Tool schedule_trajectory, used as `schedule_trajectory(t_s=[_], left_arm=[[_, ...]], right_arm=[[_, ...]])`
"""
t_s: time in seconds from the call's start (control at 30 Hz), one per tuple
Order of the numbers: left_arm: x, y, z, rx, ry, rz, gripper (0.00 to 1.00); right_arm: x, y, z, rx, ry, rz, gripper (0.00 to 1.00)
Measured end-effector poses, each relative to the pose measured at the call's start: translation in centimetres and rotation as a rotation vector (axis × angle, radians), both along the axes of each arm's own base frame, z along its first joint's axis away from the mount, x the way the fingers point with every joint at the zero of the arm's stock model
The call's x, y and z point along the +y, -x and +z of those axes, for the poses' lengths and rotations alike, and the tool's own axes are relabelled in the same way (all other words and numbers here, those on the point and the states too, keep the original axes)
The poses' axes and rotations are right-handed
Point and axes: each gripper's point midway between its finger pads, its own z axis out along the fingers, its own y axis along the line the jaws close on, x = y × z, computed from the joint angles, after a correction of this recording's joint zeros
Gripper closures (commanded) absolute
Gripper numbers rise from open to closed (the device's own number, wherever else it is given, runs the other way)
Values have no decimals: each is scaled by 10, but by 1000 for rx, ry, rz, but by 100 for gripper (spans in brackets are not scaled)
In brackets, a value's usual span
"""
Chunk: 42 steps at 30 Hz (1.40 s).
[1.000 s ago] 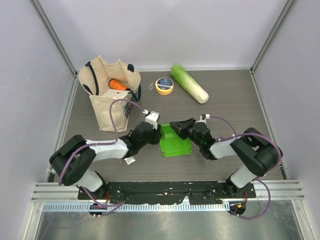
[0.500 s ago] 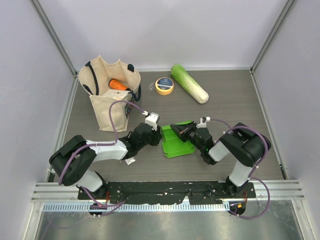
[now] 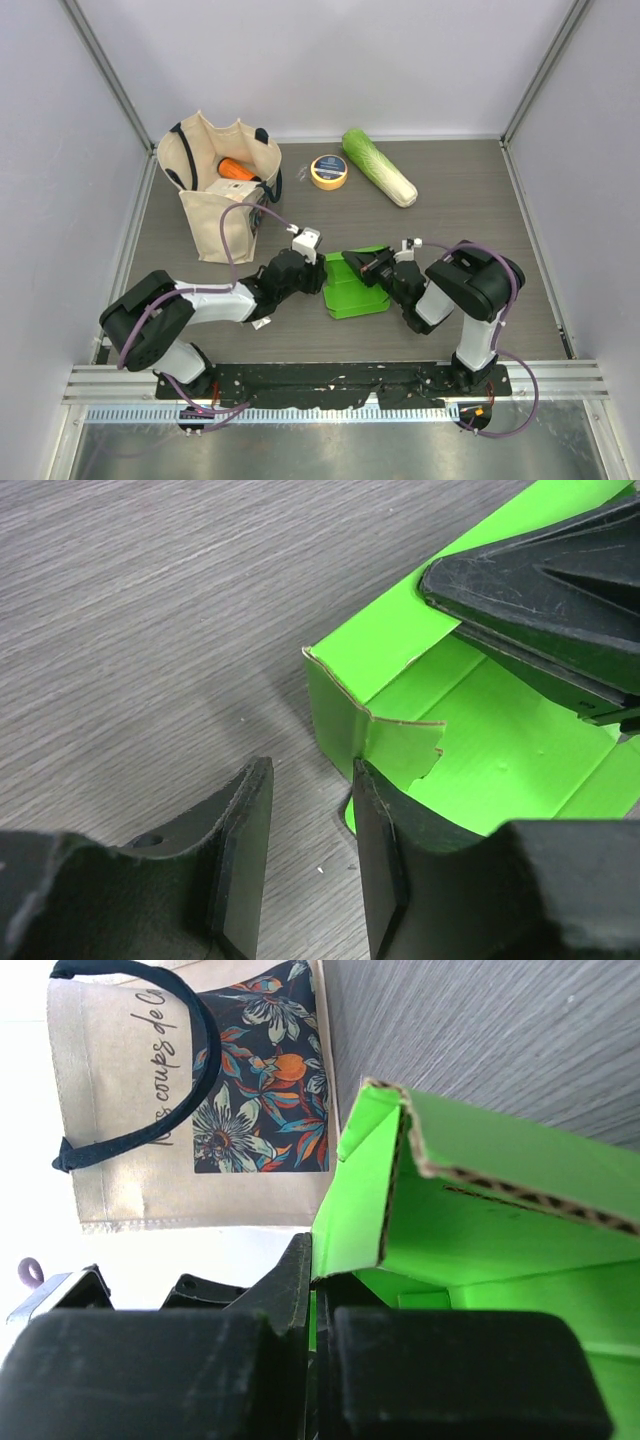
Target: Fold the paper box
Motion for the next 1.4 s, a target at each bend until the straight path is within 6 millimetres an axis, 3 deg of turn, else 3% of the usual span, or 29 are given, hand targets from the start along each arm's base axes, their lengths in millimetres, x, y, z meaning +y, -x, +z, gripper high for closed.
schedule_trajectory(t_s=[0.13,0.3,0.47,0.57,0.67,0.8,0.9,1.0,1.13,1.27,1.4], left_arm=[[1,7,-5,0,0,-9,59],[2,12,-10,4,-9,-14,62],[-1,14,-2,-10,10,-12,58],[3,12,11,-25,31,22,51],[15,6,27,-41,43,90,43],[29,-8,47,-44,89,171,46],[49,-29,54,-28,131,266,53],[72,-43,54,-3,157,352,55],[84,-51,61,5,212,397,59],[82,-54,59,25,240,383,60],[70,-53,48,59,258,333,59]], right_arm=[[-3,2,-9,13,6,-7,98],[-9,14,-35,73,57,1,96],[-7,17,-34,71,66,13,96],[-2,13,-17,36,47,19,96],[5,0,20,-39,16,20,96],[13,-24,59,-112,-5,11,96],[11,-41,68,-124,-7,-1,98],[8,-52,56,-102,7,1,99],[11,-56,31,-92,48,30,99],[17,-54,12,-100,81,75,99],[16,-49,6,-113,88,88,99]])
